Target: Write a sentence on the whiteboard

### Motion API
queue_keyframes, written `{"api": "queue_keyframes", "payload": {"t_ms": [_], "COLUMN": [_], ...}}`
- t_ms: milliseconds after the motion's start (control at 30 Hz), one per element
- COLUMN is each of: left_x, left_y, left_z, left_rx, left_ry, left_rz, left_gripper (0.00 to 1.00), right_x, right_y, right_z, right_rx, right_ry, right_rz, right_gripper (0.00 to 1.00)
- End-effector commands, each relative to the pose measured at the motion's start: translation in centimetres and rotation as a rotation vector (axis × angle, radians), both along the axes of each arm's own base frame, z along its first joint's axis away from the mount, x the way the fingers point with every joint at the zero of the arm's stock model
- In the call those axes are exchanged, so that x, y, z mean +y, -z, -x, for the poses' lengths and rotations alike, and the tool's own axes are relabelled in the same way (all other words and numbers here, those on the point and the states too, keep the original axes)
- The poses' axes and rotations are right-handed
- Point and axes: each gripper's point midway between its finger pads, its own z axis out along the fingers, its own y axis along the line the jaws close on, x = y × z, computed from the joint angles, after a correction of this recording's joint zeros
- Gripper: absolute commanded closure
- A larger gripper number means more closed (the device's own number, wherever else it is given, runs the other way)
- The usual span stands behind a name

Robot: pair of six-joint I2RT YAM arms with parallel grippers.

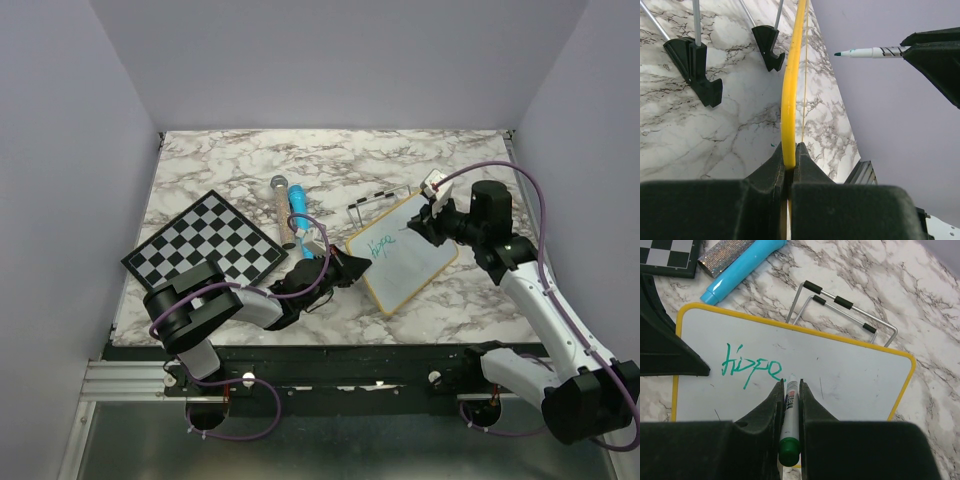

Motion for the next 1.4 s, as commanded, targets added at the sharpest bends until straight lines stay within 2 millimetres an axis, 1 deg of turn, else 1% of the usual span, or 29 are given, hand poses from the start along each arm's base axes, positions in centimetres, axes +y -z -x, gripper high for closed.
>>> {"api": "queue_keyframes", "payload": {"t_ms": [0,433,633,933,1133,1367], "left_x": [0.15,0.30,0.31,0.29,0.29,0.19], "left_y": [1.23,1.42,1.25,1.25,1.27,1.04], "left_z": [0.65,0.77,0.75,0.77,0.84,0.90], "left_rx": [-0.008,-0.001,-0.003,-0.002,-0.002,-0.004], "left_ry": [0.033,0.032,0.031,0.032,0.035,0.041], "left_rz": [-0.048,-0.046,-0.041,-0.040,-0.040,-0.034], "left_gripper": [1.00,1.00,1.00,1.00,1.00,1.00], "right_x": [0.17,0.19,0.31,-0.01,-0.41,-0.06], "right_y": [-0.29,0.09,-0.05,-0.04,-0.13,0.22], "right_z": [0.24,0.37,0.51,0.58,0.23,-0.11], "right_rx": [-0.014,0.000,-0.005,-0.027,-0.039,-0.060], "right_ry": [-0.021,-0.038,-0.049,-0.058,-0.084,-0.131], "right_rz": [-0.026,-0.034,-0.034,-0.005,-0.007,-0.008], "right_gripper": [0.99,0.99,0.99,0.99,0.99,0.99]}}
